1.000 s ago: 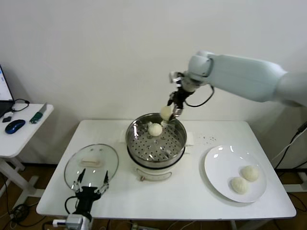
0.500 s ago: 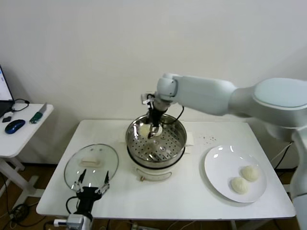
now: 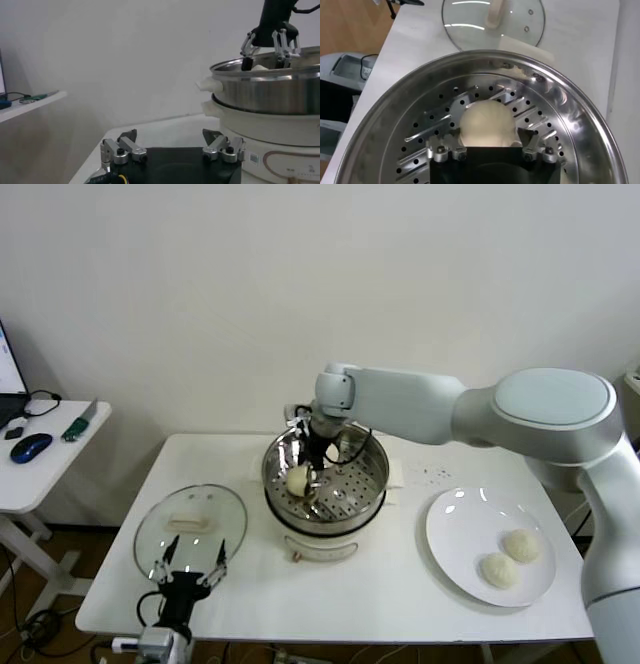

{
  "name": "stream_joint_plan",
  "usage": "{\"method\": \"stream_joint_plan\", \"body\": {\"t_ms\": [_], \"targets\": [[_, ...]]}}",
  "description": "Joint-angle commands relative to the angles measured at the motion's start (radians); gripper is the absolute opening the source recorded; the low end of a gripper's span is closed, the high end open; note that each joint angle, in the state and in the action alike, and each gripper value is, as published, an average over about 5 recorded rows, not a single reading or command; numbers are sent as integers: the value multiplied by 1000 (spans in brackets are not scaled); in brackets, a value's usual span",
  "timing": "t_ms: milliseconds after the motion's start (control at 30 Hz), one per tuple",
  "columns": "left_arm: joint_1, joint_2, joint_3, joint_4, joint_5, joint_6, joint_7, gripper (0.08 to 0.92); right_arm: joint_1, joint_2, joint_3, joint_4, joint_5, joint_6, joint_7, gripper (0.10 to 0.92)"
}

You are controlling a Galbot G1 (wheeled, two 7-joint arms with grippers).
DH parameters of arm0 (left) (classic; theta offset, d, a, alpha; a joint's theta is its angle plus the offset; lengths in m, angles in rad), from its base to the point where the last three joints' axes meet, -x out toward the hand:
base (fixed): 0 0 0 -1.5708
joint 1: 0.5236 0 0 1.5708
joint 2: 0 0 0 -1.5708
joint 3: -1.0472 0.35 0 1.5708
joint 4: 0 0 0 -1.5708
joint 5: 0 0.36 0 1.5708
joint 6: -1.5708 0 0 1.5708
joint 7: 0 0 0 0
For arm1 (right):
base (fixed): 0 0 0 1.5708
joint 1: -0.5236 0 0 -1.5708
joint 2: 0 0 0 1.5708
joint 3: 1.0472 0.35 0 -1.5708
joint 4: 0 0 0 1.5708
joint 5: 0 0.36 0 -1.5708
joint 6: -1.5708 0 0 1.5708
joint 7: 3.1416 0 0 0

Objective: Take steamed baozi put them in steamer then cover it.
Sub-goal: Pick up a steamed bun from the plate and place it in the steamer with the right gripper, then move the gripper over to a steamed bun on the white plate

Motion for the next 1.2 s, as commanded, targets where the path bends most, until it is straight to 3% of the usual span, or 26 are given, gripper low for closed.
{"method": "stream_joint_plan", "body": {"t_ms": [33,367,667,867,1200], "targets": [[0,2,0,-1,-1,2,0,823,21,-14,1,16,-7,0,-9,820],[-5,16,-4,-6,-2,7,-3,823,258,-231,-67,151,3,47,-88,823],[-2,16,-13,-7,-1,10,-1,823,392,-593,-165,425,-173,73,-106,823],[-2,16,-18,-10,1,16,-4,823,312,-822,-176,579,-335,64,-97,823],[20,6,-23,-21,25,18,-7,823,42,-1008,-87,622,-537,62,-77,823]]}}
